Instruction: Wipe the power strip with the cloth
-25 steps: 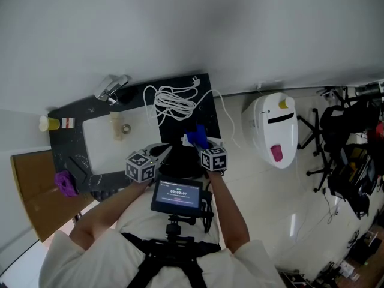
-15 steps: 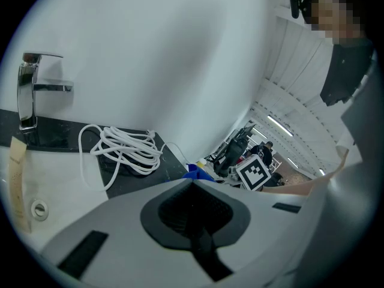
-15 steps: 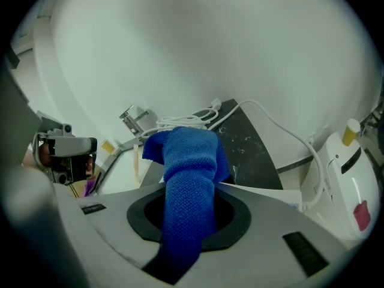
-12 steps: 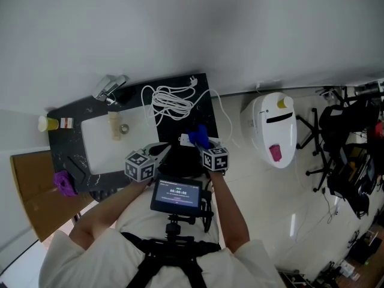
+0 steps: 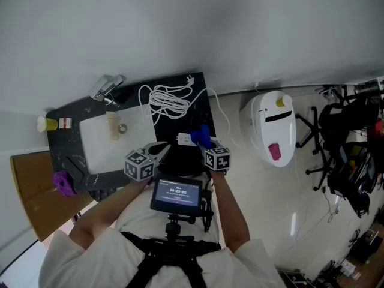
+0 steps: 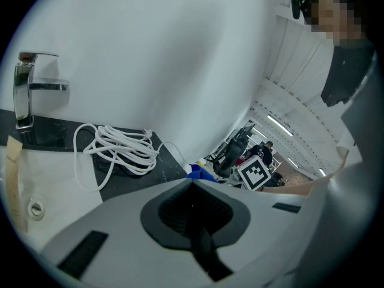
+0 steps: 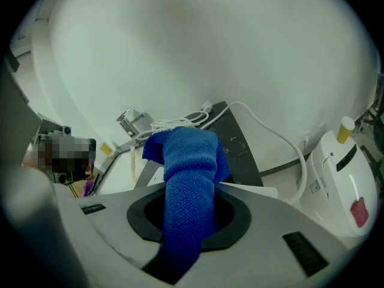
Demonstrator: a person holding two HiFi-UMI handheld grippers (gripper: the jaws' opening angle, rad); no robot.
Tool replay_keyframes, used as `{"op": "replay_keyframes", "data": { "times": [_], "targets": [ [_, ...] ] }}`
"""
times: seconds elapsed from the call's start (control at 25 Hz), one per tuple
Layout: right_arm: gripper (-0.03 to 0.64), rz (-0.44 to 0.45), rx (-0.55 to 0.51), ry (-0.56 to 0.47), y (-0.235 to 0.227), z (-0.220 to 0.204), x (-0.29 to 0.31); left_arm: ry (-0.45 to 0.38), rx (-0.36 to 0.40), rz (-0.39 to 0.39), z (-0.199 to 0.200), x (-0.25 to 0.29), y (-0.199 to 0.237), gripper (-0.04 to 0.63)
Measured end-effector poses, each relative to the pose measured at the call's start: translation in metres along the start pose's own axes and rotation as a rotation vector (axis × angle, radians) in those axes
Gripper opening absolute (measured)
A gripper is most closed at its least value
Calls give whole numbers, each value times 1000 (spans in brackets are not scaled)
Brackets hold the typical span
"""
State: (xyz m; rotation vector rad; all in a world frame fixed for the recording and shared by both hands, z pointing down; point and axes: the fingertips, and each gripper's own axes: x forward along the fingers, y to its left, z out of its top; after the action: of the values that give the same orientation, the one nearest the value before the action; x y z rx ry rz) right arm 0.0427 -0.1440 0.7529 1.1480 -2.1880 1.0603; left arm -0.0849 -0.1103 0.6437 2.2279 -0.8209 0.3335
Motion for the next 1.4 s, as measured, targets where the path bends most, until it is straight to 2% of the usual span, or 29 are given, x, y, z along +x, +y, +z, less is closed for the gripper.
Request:
{"op": "replay_keyframes", "data": {
  "times": [1.4],
  "targets": [
    [89, 8, -4, -2, -48, 1, -33, -14, -18, 6, 8, 36, -23, 5]
  ]
}}
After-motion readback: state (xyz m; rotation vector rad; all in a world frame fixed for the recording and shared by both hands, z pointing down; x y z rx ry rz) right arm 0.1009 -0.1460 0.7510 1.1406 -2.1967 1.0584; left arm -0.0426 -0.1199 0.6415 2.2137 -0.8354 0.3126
